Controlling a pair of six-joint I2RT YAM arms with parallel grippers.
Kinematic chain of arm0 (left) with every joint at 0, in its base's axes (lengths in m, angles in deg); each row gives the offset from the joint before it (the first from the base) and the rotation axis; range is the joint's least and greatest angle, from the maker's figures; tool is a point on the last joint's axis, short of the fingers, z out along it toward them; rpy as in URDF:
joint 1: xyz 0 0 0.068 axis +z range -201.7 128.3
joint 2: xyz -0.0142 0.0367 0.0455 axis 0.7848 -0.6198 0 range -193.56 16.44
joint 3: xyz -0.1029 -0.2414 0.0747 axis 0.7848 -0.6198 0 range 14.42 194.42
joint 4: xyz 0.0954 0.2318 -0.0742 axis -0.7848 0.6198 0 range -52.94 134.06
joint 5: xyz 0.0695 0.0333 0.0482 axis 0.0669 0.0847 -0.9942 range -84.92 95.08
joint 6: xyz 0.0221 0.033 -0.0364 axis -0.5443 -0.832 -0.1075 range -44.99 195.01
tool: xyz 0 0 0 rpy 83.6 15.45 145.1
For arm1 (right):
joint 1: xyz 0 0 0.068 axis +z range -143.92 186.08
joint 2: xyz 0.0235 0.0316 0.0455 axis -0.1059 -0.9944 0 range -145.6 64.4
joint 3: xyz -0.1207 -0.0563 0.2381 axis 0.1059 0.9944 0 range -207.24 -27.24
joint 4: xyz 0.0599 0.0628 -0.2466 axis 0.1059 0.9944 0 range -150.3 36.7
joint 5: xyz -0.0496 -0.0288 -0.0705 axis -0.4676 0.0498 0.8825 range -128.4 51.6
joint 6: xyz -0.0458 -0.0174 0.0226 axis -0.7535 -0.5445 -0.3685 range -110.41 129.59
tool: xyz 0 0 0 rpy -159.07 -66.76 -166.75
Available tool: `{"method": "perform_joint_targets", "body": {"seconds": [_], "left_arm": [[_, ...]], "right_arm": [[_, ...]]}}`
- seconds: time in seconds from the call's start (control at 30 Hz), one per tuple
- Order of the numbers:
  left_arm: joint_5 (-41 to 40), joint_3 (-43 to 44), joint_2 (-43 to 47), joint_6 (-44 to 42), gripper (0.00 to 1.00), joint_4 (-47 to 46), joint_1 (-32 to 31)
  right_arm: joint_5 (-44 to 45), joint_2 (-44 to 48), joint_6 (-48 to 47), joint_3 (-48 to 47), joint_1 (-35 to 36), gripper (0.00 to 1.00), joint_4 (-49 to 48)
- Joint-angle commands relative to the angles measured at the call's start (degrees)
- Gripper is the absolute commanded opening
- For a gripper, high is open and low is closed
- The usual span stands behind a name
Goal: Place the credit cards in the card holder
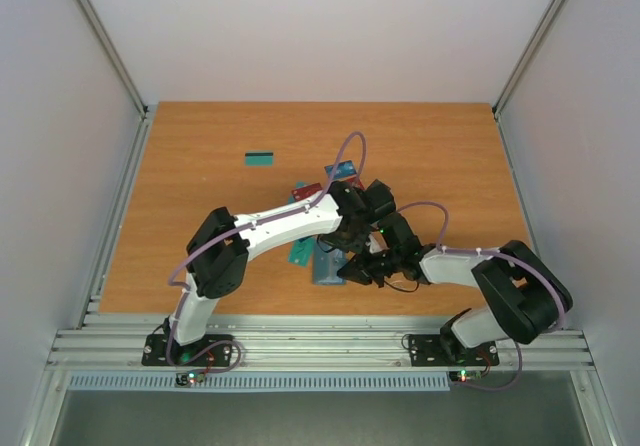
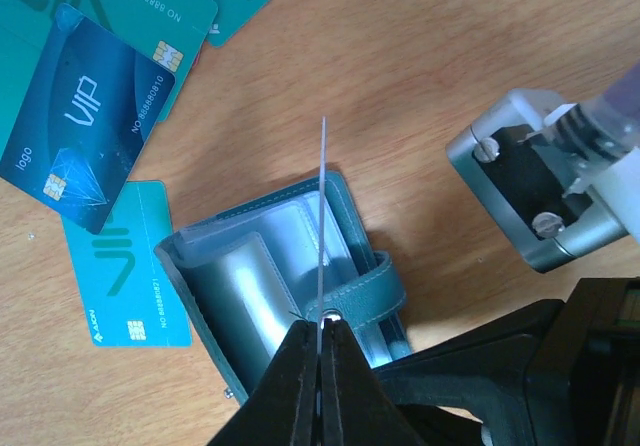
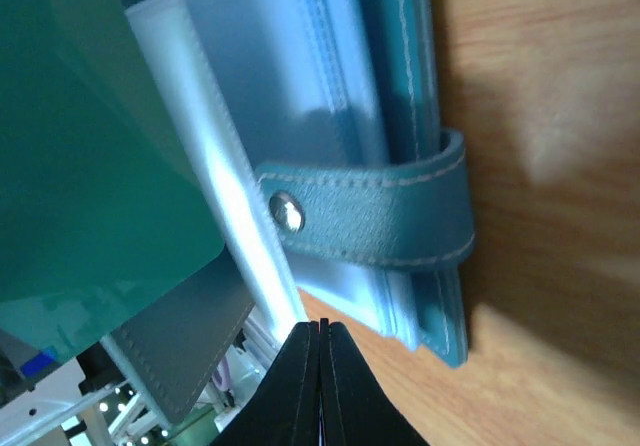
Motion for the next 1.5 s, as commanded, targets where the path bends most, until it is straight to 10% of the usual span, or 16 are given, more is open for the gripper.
{"method": "perform_joint_targets", "body": {"seconds": [0.0,0.5,1.47], "left_arm": [[-0.70,1.28,-1.82,-0.94,0.00,-0.23,0.52],[-3.15,1.57,-4.31,-1.81,0.00,-0.77,0.59],[-8.72,-16.67,11.31,-5.62,0.00,-6.06,3.96]], "right_arm": [[0.09,-3.40,0.70,1.25,0.43,0.02,-8.26],[-0.03,-16.88,6.58,8.85,0.44,0.01,-28.62],[4.81,-13.89,2.21,4.66,0.45,0.01,-7.07]]}}
